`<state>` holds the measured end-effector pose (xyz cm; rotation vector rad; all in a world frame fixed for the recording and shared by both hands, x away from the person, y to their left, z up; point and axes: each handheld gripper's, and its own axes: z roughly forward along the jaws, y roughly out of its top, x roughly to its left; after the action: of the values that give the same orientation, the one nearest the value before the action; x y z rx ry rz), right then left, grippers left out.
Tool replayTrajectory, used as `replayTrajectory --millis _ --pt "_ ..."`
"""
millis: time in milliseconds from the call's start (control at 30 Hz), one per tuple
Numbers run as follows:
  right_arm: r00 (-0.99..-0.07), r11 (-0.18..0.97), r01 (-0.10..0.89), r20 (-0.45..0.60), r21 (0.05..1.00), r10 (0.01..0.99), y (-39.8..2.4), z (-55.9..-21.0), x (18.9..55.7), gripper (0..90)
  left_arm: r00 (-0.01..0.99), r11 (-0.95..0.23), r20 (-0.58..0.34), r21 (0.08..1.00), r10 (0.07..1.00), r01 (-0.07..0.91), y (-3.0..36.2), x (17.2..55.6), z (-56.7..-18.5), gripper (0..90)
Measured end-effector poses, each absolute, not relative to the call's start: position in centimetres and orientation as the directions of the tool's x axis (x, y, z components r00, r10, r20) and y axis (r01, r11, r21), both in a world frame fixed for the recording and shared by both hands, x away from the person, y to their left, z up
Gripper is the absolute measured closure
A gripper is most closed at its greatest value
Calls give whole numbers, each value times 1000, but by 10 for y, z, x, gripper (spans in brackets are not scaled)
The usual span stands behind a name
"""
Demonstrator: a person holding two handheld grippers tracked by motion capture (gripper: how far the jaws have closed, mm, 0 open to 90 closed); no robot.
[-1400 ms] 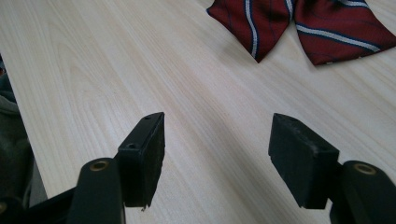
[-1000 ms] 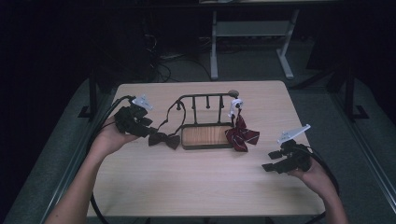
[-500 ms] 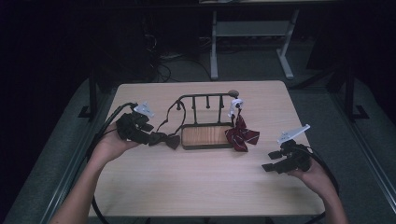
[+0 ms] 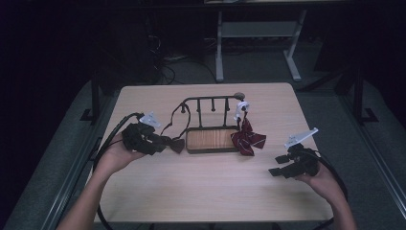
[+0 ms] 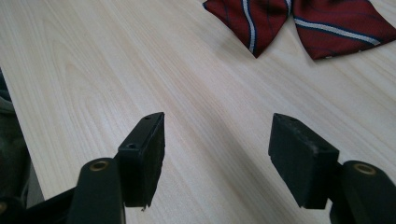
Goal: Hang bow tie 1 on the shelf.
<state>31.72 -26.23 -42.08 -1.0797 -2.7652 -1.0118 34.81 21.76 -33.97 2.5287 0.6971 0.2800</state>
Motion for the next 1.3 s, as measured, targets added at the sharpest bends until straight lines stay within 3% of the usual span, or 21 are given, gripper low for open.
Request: replayTrajectory --millis 1300 --pt "-763 557 611 230 563 604 -261 -423 317 359 854 -731 27 532 519 427 217 328 -384 493"
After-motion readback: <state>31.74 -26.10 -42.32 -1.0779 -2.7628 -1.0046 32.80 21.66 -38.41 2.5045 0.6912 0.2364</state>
